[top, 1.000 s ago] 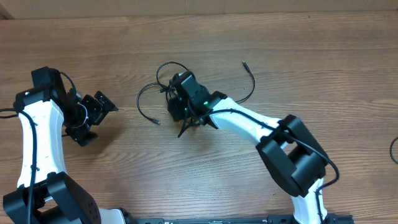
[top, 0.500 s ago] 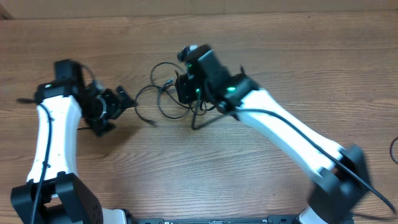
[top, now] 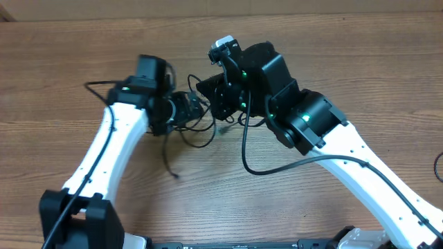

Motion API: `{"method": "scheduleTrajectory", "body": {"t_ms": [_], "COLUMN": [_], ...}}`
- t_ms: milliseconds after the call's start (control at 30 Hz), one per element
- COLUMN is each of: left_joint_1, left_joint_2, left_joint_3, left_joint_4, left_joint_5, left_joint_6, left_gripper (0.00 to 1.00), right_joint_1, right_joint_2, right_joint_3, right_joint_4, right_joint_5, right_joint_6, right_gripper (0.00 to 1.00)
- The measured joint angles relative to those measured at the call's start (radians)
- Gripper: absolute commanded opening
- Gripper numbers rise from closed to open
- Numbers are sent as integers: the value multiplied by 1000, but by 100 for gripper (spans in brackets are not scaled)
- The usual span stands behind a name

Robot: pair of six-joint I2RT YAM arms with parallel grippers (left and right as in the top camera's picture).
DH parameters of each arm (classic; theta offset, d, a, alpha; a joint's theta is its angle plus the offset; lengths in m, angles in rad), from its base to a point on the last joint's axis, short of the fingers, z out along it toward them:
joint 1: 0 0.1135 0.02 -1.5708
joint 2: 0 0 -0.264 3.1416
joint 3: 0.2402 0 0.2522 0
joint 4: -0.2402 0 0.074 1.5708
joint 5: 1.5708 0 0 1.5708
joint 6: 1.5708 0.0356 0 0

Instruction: Untangle cables

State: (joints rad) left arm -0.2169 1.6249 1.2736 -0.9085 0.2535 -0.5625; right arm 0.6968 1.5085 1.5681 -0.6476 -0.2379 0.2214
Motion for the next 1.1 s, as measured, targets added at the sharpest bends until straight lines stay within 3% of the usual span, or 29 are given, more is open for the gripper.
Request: {"method": "scheduleTrajectory", "body": {"t_ms": [233, 567, 667, 833, 1000, 1067, 1100], "left_joint_1": [-85, -59, -55, -27, 22, 30, 30], "left_joint_2": [142, 262, 262, 269, 277, 277, 277], "left_joint_3": [1, 2, 13, 16, 14, 14, 14], "left_joint_4": [-21, -57, -60, -72, -96, -106, -113], "left_joint_5": [-233, -372, -370, -396, -417, -416, -412], "left_joint_6": [-91, -113, -119, -168, -212, -221, -221], "left_gripper": [76, 76, 82, 84, 84, 69, 57], "right_joint_1": [-112, -507, -631, -758, -767, -766, -766], "right_joint_2": [-103, -192, -189, -188, -167, -145, -132], "right_joint_3": [7, 9, 9, 23, 30, 30, 30], "right_joint_4": [-2, -19, -39, -79, -126, -155, -174], "right_joint_5": [-10, -41, -60, -32, 16, 36, 42], "right_joint_6": [-6, -9, -9, -18, -63, -70, -73], "right_gripper": [4, 4, 4, 4, 5, 15, 25]}}
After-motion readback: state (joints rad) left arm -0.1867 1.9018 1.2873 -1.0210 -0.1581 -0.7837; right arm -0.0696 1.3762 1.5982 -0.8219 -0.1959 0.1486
